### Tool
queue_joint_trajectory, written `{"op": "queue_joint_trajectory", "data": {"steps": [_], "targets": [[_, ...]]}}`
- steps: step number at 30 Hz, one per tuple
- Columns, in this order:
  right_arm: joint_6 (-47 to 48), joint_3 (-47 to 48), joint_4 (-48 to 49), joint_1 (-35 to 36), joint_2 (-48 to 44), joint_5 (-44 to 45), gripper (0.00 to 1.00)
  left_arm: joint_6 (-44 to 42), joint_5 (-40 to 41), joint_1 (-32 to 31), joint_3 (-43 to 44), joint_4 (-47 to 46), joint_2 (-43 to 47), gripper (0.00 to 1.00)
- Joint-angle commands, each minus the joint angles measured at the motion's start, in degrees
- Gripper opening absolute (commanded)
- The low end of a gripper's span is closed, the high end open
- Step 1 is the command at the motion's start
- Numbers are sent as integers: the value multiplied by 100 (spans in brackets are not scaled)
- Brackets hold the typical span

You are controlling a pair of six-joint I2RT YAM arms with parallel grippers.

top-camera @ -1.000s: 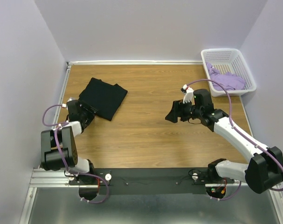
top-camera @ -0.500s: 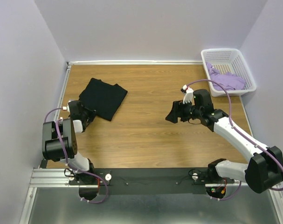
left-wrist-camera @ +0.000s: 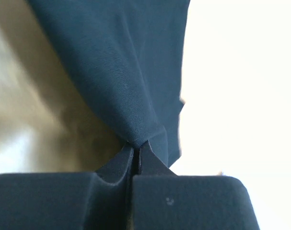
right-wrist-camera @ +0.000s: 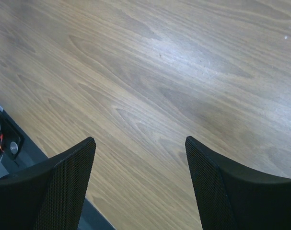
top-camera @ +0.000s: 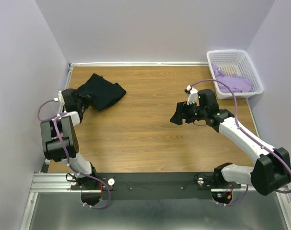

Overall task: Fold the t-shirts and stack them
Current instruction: Neatly place the folded tshirt to the corner

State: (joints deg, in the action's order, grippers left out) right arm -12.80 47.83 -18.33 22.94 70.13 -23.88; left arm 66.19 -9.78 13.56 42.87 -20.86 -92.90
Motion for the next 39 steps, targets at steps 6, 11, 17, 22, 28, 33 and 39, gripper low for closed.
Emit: {"op": "queue_joint_trajectory", "data": {"steps": [6,11,17,22,28,33,39], "targets": [[260,420,-294,35,335,32,83,1035,740,726,617,-497,-702,0],[304,464,-294,44,554,-29,83,1589,847,710,231,-936,-685,0],[357,499,-285,35,651,-73,83,1897,916,227,-314,-1078,-633,0],[374,499,-294,35,608,-73,83,2248,882,24,-438,-1402,-896,0],[383,508,-286,35,581,-20,83,2345,1233,-73,62,-1517,-1282,0],[392,517,-294,35,599,6,83,2494,1321,-73,826,-1517,-1862,0],[383,525,-312,35,590,50,83,2539,1277,-90,1679,-1491,-2644,0]]}}
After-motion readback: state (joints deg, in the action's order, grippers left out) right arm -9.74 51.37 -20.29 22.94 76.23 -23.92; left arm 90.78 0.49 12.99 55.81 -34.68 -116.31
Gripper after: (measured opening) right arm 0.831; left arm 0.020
